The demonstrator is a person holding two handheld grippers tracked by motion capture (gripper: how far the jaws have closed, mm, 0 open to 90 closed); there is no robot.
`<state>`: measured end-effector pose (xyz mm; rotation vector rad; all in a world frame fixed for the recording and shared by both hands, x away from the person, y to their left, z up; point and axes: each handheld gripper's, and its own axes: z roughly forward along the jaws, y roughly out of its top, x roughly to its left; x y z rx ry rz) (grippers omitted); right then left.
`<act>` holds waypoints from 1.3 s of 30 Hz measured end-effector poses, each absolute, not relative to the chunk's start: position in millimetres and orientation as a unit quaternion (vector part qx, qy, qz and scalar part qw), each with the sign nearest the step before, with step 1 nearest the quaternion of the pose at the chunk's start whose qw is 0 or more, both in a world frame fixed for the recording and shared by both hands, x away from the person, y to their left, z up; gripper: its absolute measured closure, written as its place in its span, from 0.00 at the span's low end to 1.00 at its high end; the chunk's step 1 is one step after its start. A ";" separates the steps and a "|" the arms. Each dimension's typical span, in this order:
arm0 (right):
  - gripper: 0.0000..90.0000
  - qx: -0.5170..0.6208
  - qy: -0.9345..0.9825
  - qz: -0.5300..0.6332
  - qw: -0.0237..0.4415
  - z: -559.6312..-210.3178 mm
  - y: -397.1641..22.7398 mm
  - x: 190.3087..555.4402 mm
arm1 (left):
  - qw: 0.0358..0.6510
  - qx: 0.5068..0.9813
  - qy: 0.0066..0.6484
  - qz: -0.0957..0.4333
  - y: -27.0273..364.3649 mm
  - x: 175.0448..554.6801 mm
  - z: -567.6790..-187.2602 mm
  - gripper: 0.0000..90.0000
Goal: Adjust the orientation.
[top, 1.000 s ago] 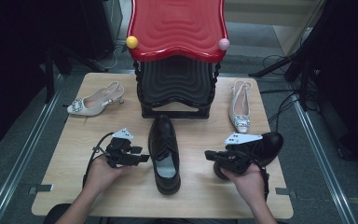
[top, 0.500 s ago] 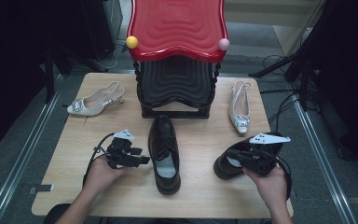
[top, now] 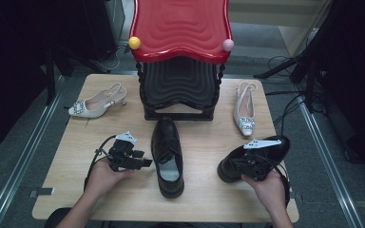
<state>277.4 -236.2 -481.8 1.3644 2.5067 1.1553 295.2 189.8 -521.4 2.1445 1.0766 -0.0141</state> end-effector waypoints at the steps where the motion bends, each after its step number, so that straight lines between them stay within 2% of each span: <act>1: 1.00 0.444 0.813 0.376 0.028 -481.8 -236.7 277.7 | 0.362 0.833 0.419 -0.005 189.8 295.2 -521.6 0.48; 10: 1.00 0.436 0.813 0.386 0.001 -484.0 -232.8 276.7 | 0.360 0.832 0.421 -0.005 189.8 295.7 -522.7 0.48; 39: 1.00 0.328 0.856 0.390 -0.082 -488.9 -155.9 265.5 | 0.363 0.822 0.438 0.001 203.3 285.6 -524.0 0.47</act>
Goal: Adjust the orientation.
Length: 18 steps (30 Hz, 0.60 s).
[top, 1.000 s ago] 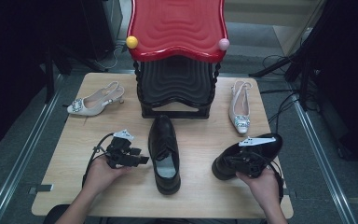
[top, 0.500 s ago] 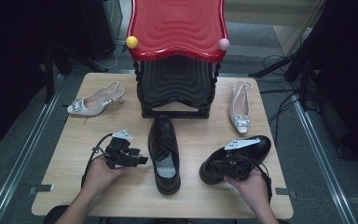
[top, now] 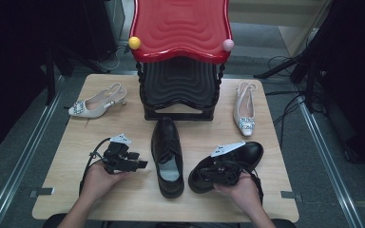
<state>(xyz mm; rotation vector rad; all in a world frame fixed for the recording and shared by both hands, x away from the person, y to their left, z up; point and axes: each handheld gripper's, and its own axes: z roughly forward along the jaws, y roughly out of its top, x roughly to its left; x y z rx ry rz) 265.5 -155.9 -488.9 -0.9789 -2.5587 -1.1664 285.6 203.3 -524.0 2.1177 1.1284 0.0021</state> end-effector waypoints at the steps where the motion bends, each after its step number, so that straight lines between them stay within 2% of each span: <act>1: 1.00 -0.325 -0.858 -0.390 0.083 -488.9 -154.2 265.0 | 0.363 0.822 0.439 0.001 203.9 285.0 -524.3 0.47; 18: 1.00 -0.286 -0.872 -0.385 0.098 -489.7 -132.9 258.2 | 0.362 0.819 0.446 0.002 208.7 280.5 -525.4 0.47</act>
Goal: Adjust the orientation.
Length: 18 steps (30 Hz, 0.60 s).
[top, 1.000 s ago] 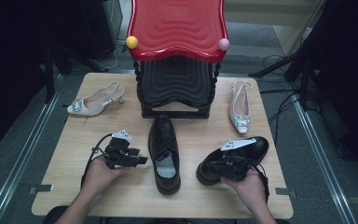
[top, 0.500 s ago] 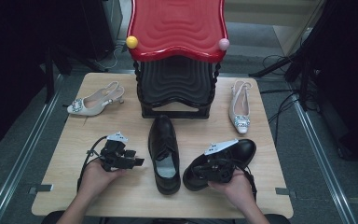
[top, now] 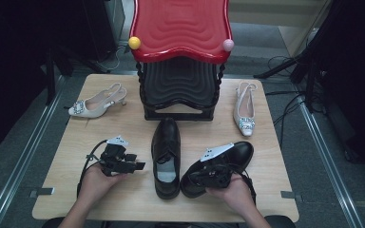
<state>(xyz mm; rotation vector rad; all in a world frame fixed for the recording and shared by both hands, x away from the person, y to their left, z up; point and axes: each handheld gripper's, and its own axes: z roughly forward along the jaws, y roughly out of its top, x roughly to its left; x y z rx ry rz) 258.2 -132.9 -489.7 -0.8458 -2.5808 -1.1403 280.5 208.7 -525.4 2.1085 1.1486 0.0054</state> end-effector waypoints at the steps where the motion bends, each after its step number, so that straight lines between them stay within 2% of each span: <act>1: 1.00 -0.285 -0.873 -0.384 0.096 -489.5 -132.6 257.9 | 0.362 0.818 0.446 0.002 208.8 280.5 -525.5 0.47; 7: 1.00 -0.290 -0.867 -0.397 0.087 -482.8 -141.1 258.4 | 0.366 0.817 0.446 0.002 211.8 279.9 -524.2 0.47; 18: 1.00 -0.352 -0.825 -0.441 0.023 -458.5 -200.6 261.8 | 0.365 0.822 0.437 0.003 204.9 286.9 -524.6 0.47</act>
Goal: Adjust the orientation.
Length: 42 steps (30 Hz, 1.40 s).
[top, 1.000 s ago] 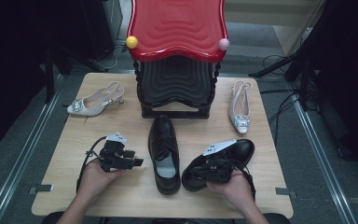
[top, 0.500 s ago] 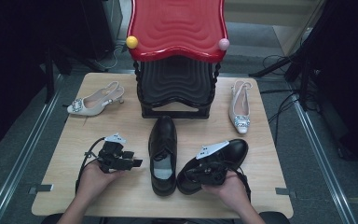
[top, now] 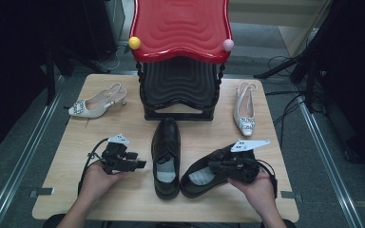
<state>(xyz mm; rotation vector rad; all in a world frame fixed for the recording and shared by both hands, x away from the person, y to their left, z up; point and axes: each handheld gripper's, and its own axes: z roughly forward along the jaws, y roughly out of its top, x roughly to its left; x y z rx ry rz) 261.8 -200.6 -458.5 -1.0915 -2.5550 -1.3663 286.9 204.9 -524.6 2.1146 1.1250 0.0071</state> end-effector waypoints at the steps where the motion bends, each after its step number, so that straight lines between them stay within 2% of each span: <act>1: 1.00 -0.355 -0.822 -0.445 0.020 -458.0 -204.4 262.0 | 0.364 0.823 0.436 0.001 204.5 287.6 -524.4 0.47; 12: 1.00 -0.424 -0.801 -0.418 -0.052 -465.8 -248.6 265.5 | 0.366 0.827 0.426 -0.007 197.7 294.0 -524.5 0.47; 17: 1.00 -0.450 -0.798 -0.396 -0.064 -478.5 -262.5 265.6 | 0.373 0.824 0.425 -0.009 196.2 295.2 -524.7 0.47; 27: 1.00 -0.477 -0.804 -0.350 -0.065 -499.8 -271.4 270.6 | 0.380 0.822 0.423 -0.011 194.5 296.2 -525.1 0.47; 42: 1.00 -0.474 -0.803 -0.358 -0.054 -505.5 -267.1 281.1 | 0.371 0.827 0.423 -0.003 195.2 294.0 -524.0 0.47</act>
